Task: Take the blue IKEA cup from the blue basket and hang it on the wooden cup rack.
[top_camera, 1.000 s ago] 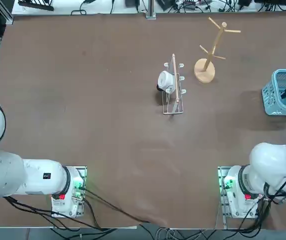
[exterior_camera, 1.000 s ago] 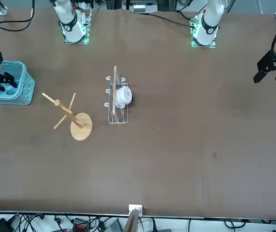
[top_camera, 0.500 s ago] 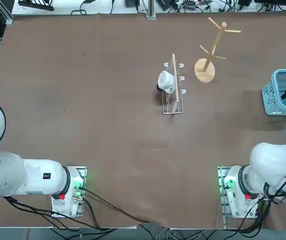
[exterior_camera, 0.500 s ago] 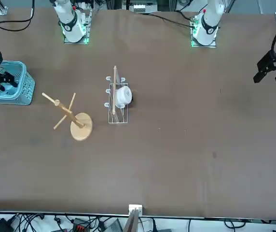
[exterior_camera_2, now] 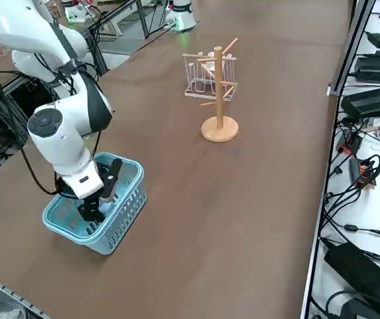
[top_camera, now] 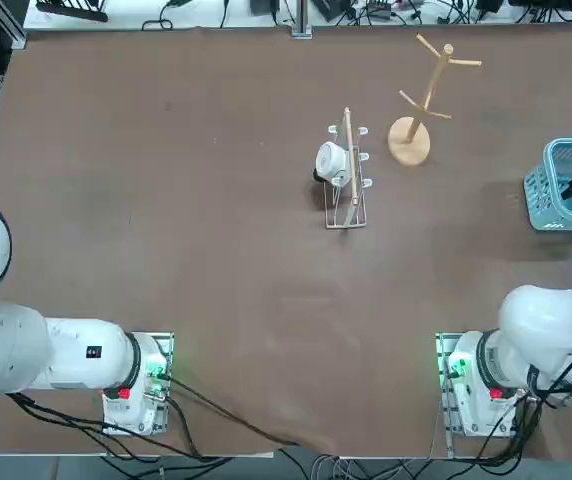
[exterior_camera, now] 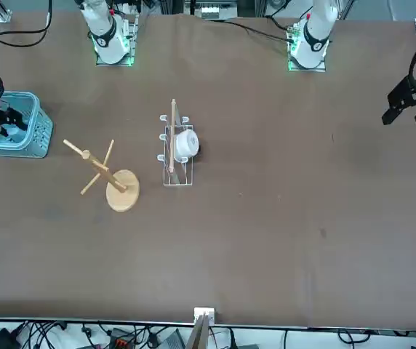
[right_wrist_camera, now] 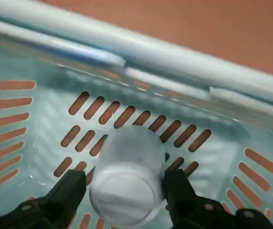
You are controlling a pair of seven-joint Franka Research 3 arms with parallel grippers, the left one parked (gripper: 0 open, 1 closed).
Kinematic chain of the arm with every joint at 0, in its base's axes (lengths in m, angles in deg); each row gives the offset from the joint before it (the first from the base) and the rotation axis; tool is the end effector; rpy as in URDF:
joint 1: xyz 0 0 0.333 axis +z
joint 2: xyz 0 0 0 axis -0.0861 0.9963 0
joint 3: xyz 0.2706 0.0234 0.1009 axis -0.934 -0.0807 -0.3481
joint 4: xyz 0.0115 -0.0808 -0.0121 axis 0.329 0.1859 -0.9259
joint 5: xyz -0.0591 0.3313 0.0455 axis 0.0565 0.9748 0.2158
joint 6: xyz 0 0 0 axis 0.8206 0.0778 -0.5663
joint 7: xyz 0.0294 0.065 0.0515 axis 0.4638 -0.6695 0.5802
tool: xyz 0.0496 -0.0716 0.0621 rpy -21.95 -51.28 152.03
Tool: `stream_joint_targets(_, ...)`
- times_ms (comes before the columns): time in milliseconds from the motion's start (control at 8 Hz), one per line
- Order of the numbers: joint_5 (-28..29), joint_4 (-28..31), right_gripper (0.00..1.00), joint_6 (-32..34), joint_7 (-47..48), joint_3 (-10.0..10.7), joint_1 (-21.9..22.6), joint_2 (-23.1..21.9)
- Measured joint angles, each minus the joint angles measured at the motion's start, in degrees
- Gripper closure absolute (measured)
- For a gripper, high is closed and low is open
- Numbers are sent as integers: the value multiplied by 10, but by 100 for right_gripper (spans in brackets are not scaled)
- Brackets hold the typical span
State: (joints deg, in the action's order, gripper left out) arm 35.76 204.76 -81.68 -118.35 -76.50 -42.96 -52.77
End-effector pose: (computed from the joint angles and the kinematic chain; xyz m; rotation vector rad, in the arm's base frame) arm 0.3757 -0.3440 0.2610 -3.1034 -0.4228 0.0640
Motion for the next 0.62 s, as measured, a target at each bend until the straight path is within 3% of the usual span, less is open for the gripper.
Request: stream_joint_targets(625,0,0,0,25,-3,0,-5,0)
